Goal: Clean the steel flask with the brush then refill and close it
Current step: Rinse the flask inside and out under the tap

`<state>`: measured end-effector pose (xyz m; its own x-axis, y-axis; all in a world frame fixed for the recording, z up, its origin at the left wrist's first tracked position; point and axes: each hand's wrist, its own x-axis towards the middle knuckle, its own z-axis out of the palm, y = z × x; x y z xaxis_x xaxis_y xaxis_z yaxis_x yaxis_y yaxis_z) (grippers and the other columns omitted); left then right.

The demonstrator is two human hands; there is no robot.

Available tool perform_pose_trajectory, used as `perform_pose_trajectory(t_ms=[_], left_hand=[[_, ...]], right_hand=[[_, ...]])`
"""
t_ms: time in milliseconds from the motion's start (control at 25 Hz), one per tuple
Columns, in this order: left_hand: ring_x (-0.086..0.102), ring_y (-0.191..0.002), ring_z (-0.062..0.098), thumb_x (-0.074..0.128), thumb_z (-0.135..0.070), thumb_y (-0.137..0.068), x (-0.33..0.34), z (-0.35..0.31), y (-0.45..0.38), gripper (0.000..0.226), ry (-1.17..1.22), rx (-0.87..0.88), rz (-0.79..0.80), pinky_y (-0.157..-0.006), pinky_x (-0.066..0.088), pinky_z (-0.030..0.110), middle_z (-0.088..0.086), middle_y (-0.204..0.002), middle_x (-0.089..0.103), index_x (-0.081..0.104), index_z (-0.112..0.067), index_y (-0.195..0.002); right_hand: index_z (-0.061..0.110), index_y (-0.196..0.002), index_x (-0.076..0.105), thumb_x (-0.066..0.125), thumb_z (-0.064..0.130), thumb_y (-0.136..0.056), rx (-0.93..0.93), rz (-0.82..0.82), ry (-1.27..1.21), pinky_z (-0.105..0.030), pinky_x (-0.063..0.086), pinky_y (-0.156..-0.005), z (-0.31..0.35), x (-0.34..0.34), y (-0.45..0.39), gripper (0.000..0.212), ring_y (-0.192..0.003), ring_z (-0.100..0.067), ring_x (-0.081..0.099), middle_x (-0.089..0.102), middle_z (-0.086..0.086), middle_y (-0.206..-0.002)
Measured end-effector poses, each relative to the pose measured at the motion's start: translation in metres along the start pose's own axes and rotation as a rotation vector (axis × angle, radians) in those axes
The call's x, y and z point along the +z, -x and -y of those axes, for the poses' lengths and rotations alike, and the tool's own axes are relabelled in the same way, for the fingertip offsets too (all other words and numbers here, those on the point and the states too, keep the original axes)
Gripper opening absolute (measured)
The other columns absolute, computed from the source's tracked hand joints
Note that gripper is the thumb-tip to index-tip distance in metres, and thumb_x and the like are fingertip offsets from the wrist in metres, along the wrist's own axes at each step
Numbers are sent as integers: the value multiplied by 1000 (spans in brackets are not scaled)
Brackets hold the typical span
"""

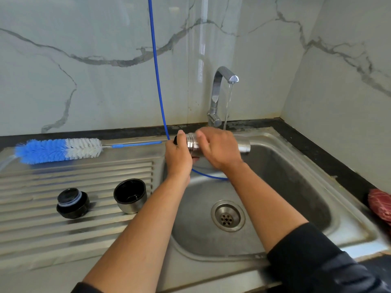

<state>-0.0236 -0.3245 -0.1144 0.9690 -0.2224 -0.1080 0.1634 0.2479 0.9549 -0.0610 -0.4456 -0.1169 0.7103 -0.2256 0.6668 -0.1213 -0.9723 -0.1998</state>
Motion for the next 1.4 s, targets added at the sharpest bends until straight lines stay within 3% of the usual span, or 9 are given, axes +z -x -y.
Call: perform_pose_trajectory(t_ms=[160,320,400,600,760,920,1040,1200,1400], left_hand=[[69,-97,19,48,-42,-106,-4,-1,-4,39,-10,4,-7,-57,62,29,11,-115,64,51,-8,-123],[72,-97,30,50,-53,-97,3,2,1,35,-39,34,-9,-77,64,52,13,-106,70,55,-20,-105],[71,-95,28,50,-46,-101,0,1,1,27,-25,54,-29,-74,65,48,11,-106,69,55,-20,-103],[69,-91,20,51,-30,-105,-8,-7,2,12,-50,187,24,-70,64,35,3,-99,65,56,-20,-101],[70,-88,18,52,-39,-105,-9,-11,-1,22,26,74,38,-79,62,41,3,-100,66,56,-18,-111],[74,-90,35,42,-54,-106,-10,-6,-3,39,80,-249,71,-71,64,43,13,-99,71,57,-18,-103],[71,-99,30,44,-46,-107,-8,-4,-8,34,86,-120,29,-66,65,39,14,-111,67,55,-14,-110],[69,-104,28,46,-43,-107,-1,2,-6,40,-56,6,52,-59,63,33,14,-116,64,50,-8,-124],[70,-94,25,48,-52,-101,-1,4,-2,38,-165,86,30,-73,64,48,9,-104,68,55,-15,-109]], right_hand=[[19,-84,62,11,48,-105,434,29,122,-54,48,-94,-44,-2,18,62,-81,-28,61,65,-5,-83],[21,-82,58,19,37,-107,61,-33,48,-45,48,-84,15,3,4,49,-67,-21,51,57,4,-75],[23,-81,57,23,39,-107,12,-9,13,-42,46,-79,8,-2,4,46,-67,-20,49,54,8,-74],[27,-84,68,45,60,-97,720,88,-421,-42,56,-83,-54,-11,16,43,-82,-16,65,68,6,-82],[21,-86,73,63,46,-93,868,-53,-619,-33,56,-77,-52,-14,12,28,-84,-16,67,71,3,-84],[17,-85,68,62,34,-96,705,-360,-509,-30,52,-77,-48,-17,14,21,-83,-13,61,68,0,-88],[18,-80,59,41,40,-106,639,-137,-333,-39,48,-79,-52,-14,16,39,-79,-15,56,62,0,-84],[15,-86,63,15,46,-108,501,132,21,-56,42,-105,-27,-4,10,62,-91,-27,63,68,-9,-90],[20,-80,56,18,46,-108,68,139,-78,-42,47,-70,15,-3,0,54,-71,-23,57,61,3,-75]])
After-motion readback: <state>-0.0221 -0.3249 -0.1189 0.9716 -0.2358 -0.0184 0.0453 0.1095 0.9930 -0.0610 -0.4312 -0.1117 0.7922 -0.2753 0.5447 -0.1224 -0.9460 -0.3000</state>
